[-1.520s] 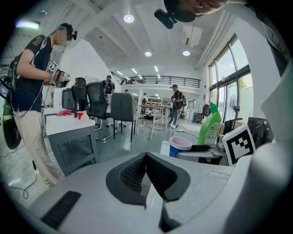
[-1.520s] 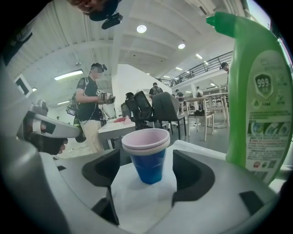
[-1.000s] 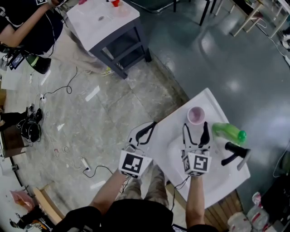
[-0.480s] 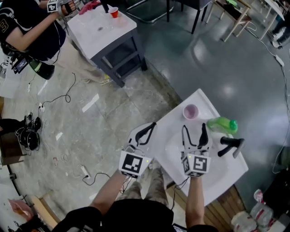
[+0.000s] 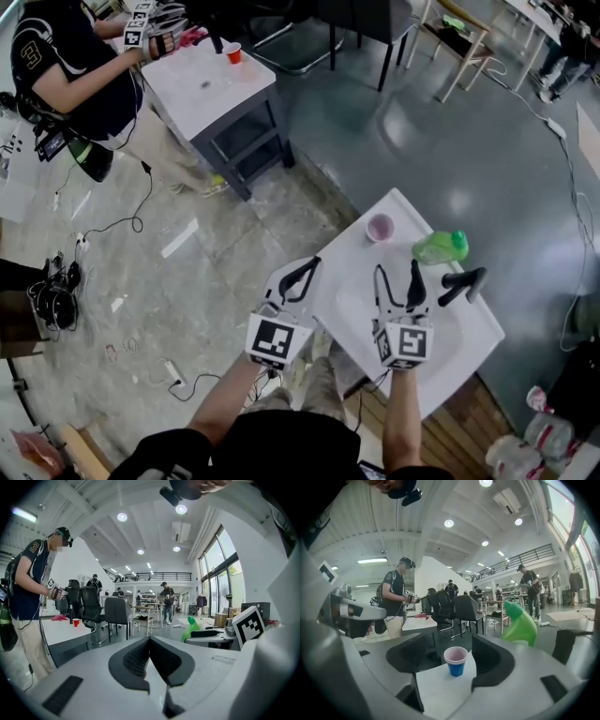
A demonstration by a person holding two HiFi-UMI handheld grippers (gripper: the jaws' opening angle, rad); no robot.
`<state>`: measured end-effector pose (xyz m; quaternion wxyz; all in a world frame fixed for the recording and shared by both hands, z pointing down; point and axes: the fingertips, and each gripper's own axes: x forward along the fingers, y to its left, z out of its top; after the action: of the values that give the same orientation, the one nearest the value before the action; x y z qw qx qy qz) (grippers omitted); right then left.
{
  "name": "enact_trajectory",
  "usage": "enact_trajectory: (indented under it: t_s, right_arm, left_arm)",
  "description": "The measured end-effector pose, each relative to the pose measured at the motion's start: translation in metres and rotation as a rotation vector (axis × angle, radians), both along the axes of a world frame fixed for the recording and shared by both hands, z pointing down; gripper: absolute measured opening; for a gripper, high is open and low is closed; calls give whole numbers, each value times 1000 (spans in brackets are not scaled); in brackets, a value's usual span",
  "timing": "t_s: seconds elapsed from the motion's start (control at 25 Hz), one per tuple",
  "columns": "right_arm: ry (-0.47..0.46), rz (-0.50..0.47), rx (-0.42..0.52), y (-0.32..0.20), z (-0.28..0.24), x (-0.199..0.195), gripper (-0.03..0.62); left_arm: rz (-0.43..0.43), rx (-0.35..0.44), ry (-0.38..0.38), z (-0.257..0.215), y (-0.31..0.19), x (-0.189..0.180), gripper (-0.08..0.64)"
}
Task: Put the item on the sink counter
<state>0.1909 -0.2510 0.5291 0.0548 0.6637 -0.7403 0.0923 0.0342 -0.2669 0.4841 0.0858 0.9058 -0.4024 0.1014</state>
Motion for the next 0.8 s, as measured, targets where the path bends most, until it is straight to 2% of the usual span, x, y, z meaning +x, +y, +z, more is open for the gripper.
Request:
enact_trajectory:
  t_s: [0.24,0.44,0.8]
  right_arm:
    - [11,28,34,37,-30,1,284]
    - [27,51,50,63,-54,-1,261]
    - [44,82,65,113,-83,-9,187]
  left_arm:
    - [36,77,24,-32,28,2,2]
    - [41,67,21,-43,52,-6,2]
    - [73,99,21,-70,92,-15,3]
